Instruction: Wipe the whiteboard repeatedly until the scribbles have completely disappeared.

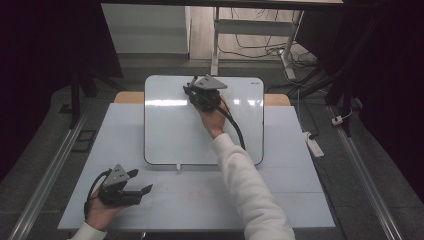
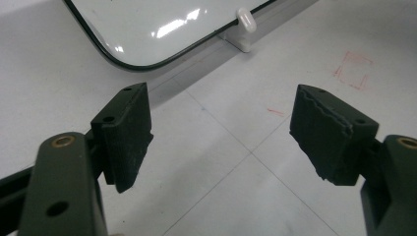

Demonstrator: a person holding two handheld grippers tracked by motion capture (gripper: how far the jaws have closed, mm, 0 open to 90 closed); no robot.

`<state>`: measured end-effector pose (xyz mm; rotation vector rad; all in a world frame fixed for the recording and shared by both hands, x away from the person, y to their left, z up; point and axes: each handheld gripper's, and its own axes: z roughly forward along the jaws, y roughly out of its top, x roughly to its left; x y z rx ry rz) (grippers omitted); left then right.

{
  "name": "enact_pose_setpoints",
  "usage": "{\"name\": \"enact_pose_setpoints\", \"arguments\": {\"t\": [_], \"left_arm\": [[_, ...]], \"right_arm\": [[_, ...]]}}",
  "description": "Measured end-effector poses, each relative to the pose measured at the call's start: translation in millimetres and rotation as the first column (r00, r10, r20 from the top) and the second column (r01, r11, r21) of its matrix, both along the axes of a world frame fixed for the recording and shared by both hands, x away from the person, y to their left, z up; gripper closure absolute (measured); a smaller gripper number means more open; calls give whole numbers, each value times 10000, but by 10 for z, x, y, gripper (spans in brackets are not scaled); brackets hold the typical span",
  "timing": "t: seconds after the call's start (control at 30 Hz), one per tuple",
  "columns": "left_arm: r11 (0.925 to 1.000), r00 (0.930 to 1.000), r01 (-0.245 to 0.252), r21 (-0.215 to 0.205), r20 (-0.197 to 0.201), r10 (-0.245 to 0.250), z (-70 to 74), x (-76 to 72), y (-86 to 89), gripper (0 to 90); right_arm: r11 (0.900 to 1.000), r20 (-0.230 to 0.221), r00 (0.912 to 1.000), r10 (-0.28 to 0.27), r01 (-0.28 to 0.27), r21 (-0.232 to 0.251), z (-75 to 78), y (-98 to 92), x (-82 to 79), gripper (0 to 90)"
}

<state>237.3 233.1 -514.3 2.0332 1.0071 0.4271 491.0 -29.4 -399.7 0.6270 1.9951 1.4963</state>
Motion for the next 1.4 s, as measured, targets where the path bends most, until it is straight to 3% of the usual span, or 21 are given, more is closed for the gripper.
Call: {"name": "enact_pose_setpoints", "arguments": {"t": [0.07, 0.17, 0.27, 0.47, 0.63, 0.93, 1.13, 1.4], "left_arm": [[10000, 10000, -10, -20, -10, 10, -1, 4, 1, 244], [10000, 10000, 15, -10, -15, -15, -3, 9, -2, 244], [10000, 10000, 7, -5, -26, -7, -7, 11, -4, 244], [9999, 9999, -160, -63, 8, 160, -10, 21, 5, 244], [9997, 9998, -204, -119, 20, 204, -7, 41, 2, 244], [9995, 9996, -258, -171, 61, 259, -6, 93, -17, 244], [9994, 9995, -299, -194, 117, 301, -1, 84, -6, 244], [9991, 9988, -336, -269, 334, 345, 40, 80, -18, 244]], "right_arm": [[9999, 64, 10000, -28, 29, -154, -2, -44, -34, 776], [9999, -221, 9997, 62, -64, -88, -12, -134, -97, 776], [9973, -642, 9962, 590, -559, 486, -35, -261, -197, 776], [9845, -1173, 9795, 1635, -1545, 825, -81, -499, -523, 775], [9785, -1459, 9682, 2031, -1951, 670, -141, -694, -839, 776], [9715, -1938, 9520, 2370, -2342, 374, -279, -988, -1206, 775], [9717, -2036, 9503, 2357, -2342, 320, -399, -1056, -1304, 775], [9636, -2222, 9388, 2633, -2669, 142, -524, -1040, -1425, 775]]}}
